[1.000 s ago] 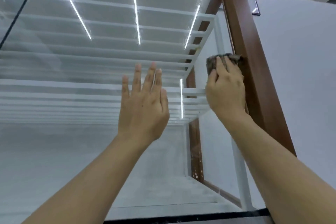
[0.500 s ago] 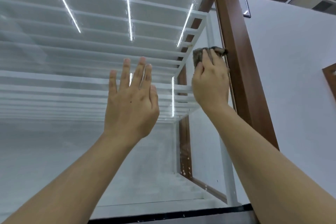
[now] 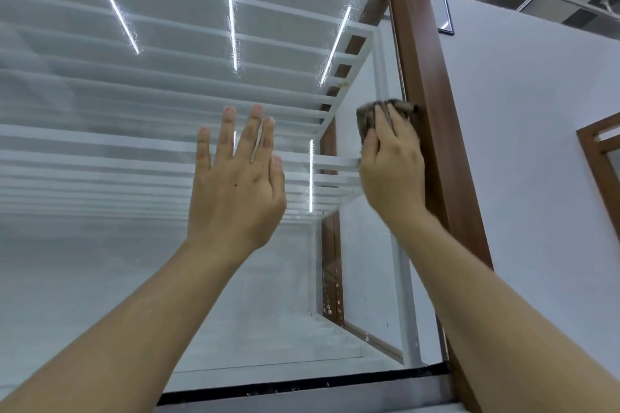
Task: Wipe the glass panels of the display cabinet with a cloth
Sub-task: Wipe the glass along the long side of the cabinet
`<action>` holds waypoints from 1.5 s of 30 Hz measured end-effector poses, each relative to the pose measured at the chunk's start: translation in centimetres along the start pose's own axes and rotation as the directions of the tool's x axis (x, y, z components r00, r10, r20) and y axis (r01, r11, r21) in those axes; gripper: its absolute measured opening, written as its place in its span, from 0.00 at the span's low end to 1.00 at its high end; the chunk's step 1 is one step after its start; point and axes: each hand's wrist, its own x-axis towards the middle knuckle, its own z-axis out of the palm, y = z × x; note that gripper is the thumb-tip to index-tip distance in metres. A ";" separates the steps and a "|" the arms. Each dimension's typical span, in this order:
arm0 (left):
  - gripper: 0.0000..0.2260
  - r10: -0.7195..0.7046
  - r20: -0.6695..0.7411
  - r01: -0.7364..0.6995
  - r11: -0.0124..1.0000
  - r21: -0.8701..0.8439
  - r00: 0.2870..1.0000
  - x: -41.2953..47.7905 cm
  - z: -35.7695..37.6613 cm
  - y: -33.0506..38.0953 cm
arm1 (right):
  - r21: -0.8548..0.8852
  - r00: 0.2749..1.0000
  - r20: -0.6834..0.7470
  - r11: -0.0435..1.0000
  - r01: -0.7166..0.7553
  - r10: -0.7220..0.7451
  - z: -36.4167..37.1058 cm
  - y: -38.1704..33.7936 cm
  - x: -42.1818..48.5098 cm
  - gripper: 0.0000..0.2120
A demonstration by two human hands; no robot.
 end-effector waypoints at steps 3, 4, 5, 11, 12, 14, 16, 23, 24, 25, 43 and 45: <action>0.28 -0.003 0.002 0.003 1.000 0.001 1.000 -0.1 0.0 0.1 | 0.005 1.000 0.008 1.000 -0.013 0.013 -1.6 0.5 -9.1 0.23; 0.28 -0.006 0.001 0.006 1.000 0.002 1.000 -0.1 0.0 0.2 | -0.007 1.000 0.007 1.000 -0.026 0.026 -1.9 0.5 -11.1 0.24; 0.28 -0.008 0.003 0.008 1.000 0.002 1.000 -0.2 0.0 0.2 | -0.020 1.000 0.005 0.999 -0.029 0.029 -1.9 0.7 -11.5 0.24; 0.28 -0.015 0.012 0.015 1.000 0.000 1.000 -0.2 0.0 0.2 | -0.004 0.997 0.007 0.997 -0.078 0.078 -0.1 -0.2 -0.1 0.22; 0.28 -0.014 0.014 0.014 1.000 -0.005 1.000 -0.2 0.0 0.2 | -0.002 0.998 -0.006 0.998 -0.068 0.068 0.0 -0.2 -0.4 0.22; 0.28 -0.015 0.013 0.015 1.000 -0.015 1.000 -0.4 0.0 0.2 | 0.006 1.000 -0.002 1.000 -0.019 0.019 -0.4 -0.3 -4.4 0.22; 0.29 -0.005 0.009 0.006 1.000 -0.019 1.000 -1.6 0.0 0.3 | 0.003 0.998 0.054 1.000 0.017 -0.017 -1.7 -0.2 -11.2 0.24; 0.27 0.081 0.004 -0.081 0.997 -0.007 0.997 -6.8 0.4 -0.4 | -0.011 0.995 0.073 0.998 -0.070 0.070 -2.1 0.3 -9.9 0.25; 0.27 0.079 -0.001 -0.079 0.997 -0.006 0.997 -6.8 0.4 -0.4 | -0.008 0.993 0.042 0.994 -0.108 0.108 -1.6 -0.1 -7.9 0.25; 0.27 0.078 -0.005 -0.078 0.997 -0.004 0.997 -6.8 0.4 -0.3 | 0.000 0.992 0.028 0.992 -0.124 0.124 -1.2 -0.2 -7.1 0.25; 0.27 0.084 -0.034 -0.085 0.996 -0.018 0.996 -6.9 0.3 -0.2 | 0.002 0.930 0.367 0.999 -0.044 0.040 -5.9 0.8 -18.0 0.26; 0.27 0.079 -0.036 -0.079 0.997 -0.025 0.996 -6.9 0.2 -0.1 | -0.038 0.931 0.358 0.997 -0.063 0.073 -6.5 1.3 -18.5 0.27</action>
